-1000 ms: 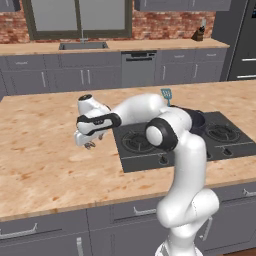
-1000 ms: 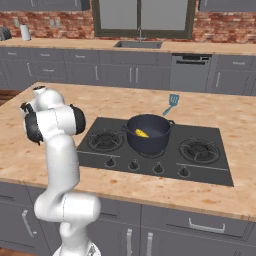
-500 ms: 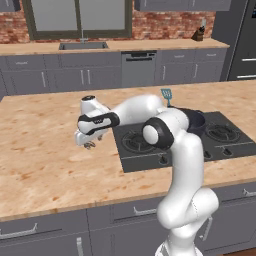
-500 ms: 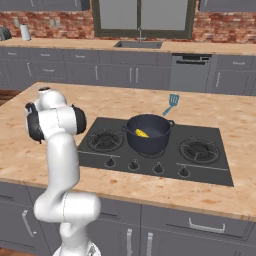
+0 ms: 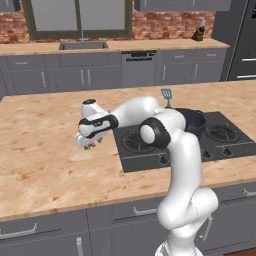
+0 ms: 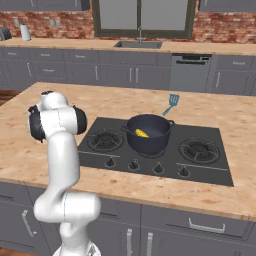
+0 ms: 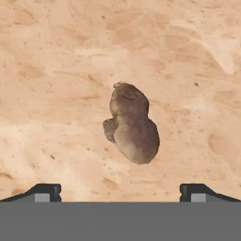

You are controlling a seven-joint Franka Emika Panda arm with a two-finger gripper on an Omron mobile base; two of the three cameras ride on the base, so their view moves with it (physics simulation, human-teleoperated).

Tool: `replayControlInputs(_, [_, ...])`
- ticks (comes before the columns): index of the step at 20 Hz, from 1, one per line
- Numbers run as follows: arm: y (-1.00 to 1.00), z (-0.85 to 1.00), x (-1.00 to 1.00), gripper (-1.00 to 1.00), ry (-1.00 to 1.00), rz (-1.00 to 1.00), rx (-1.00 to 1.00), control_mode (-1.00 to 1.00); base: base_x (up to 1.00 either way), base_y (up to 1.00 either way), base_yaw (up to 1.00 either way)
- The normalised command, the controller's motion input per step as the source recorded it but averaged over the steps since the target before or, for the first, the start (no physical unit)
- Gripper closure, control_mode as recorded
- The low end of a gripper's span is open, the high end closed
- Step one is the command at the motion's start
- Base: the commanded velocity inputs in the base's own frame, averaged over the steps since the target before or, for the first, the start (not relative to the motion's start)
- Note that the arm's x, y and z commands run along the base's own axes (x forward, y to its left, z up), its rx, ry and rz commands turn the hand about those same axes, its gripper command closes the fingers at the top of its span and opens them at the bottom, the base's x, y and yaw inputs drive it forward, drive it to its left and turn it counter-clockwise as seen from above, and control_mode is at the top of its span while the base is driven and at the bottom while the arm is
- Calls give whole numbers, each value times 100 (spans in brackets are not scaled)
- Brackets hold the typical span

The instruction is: Put the corn and mushroom in the pot. Retrieve the spatula and lightly stir the vegetables in the pot.

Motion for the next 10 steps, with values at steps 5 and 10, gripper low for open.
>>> replayControlInputs(5, [7,-16,18,-100,0,0,0,-100,0,0,0])
replayControlInputs(10, [13,-8,15,-100,-4,0,0,-100,0,0,0])
